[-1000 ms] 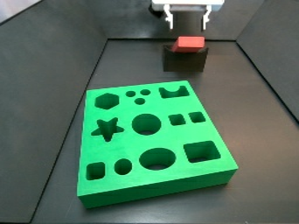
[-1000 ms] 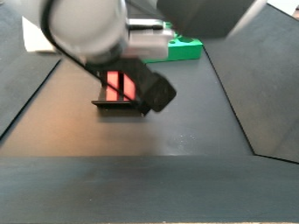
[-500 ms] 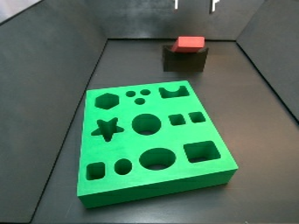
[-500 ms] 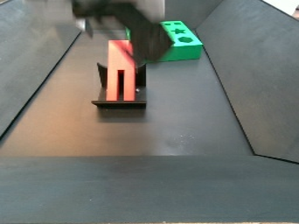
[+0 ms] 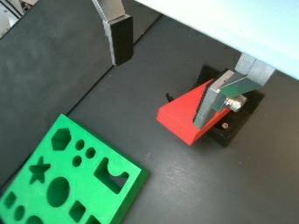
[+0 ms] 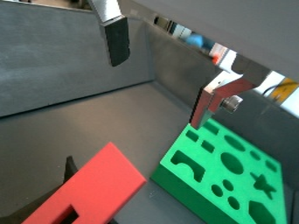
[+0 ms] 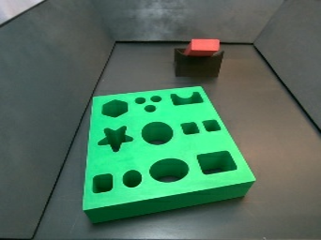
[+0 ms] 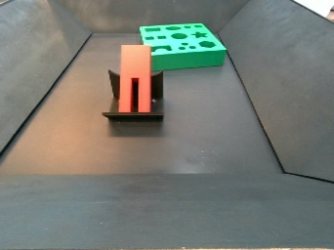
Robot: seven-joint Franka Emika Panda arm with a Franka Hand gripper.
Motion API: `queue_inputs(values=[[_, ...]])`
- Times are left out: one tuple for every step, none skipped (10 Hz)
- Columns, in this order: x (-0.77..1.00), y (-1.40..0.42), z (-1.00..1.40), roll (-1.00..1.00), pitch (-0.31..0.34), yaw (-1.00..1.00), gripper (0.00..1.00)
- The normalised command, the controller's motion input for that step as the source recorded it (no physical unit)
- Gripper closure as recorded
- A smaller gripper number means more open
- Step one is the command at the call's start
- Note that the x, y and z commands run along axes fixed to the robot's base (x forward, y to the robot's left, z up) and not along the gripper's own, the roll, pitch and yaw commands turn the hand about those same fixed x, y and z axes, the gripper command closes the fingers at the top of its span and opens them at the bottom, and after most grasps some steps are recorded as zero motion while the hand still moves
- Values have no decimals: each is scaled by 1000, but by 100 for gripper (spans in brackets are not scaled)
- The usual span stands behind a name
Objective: Pick up the double-square object. Move up. Place the double-square object on the fixture. Regrasp the double-square object. Move to above the board. Insert the double-square object.
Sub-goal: Regrasp the double-square object.
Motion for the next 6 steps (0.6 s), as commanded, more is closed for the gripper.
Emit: queue_inputs(values=[[-13, -403, 118, 1000, 32, 33, 0], [-16, -123, 64, 1000, 28, 33, 0], [-16, -37, 38, 1000, 26, 34, 0], [-1, -29, 18, 1000, 23, 35, 0], [5, -24, 11, 1000, 22, 36, 0], [9, -23, 11, 1000, 24, 37, 0]])
